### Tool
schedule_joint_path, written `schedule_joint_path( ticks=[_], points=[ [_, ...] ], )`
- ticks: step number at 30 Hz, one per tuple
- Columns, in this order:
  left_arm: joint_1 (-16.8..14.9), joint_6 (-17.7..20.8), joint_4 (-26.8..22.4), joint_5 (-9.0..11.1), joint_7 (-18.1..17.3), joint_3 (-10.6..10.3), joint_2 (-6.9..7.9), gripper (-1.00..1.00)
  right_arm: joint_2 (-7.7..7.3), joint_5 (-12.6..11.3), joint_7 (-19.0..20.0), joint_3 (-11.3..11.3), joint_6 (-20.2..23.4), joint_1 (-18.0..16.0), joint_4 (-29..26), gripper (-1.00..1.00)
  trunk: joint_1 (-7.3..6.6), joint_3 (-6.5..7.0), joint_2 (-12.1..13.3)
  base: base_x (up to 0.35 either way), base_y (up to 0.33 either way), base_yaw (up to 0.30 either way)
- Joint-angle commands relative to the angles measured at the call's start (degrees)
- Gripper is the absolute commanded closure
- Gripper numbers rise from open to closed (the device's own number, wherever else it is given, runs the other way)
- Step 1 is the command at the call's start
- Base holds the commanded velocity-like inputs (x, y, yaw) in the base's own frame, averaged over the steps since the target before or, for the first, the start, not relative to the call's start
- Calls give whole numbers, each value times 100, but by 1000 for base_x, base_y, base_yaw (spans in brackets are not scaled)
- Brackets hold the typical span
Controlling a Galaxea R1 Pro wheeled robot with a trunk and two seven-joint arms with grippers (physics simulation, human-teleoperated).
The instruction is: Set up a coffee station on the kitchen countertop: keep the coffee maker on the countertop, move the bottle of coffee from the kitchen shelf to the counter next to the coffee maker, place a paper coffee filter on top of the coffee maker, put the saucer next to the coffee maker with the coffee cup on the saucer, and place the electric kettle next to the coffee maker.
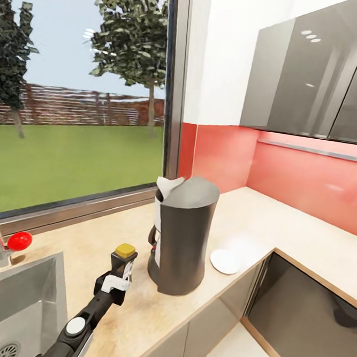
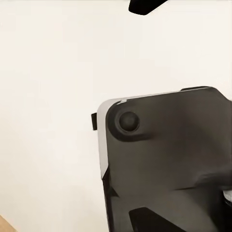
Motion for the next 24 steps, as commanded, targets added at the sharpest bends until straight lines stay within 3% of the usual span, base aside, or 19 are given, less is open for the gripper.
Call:
schedule_joint_path(
  ticks=[1,8,10,13,16,18,24],
  points=[
    [2,-16,198,-70,-13,0,0,100,4,24,-3,-38,-14,1,-1,-100,4,-3,-1,101,-181,0],
    [2,-190,238,-87,33,42,9,100,4,24,-3,-38,-20,1,0,-100,4,-11,-1,12,-19,151],
    [2,-276,332,-70,182,43,6,100,4,24,-3,-39,-21,1,0,-100,4,-13,-1,1,-1,165],
    [-24,-751,636,-55,567,13,-13,100,4,24,-3,-39,-16,1,0,-100,4,-14,-1,0,0,41],
    [-45,-902,714,-55,674,-5,-119,100,4,24,-3,-35,-15,1,0,-100,4,-14,-1,0,0,8],
    [-62,-979,844,-60,692,-18,-276,100,4,24,-3,-33,-14,1,0,-100,4,-14,-1,0,0,1],
    [-68,-1000,937,-54,695,-18,-365,100,3,40,9,-25,1,1,0,-100,4,-14,-1,0,0,0]
  ],
)
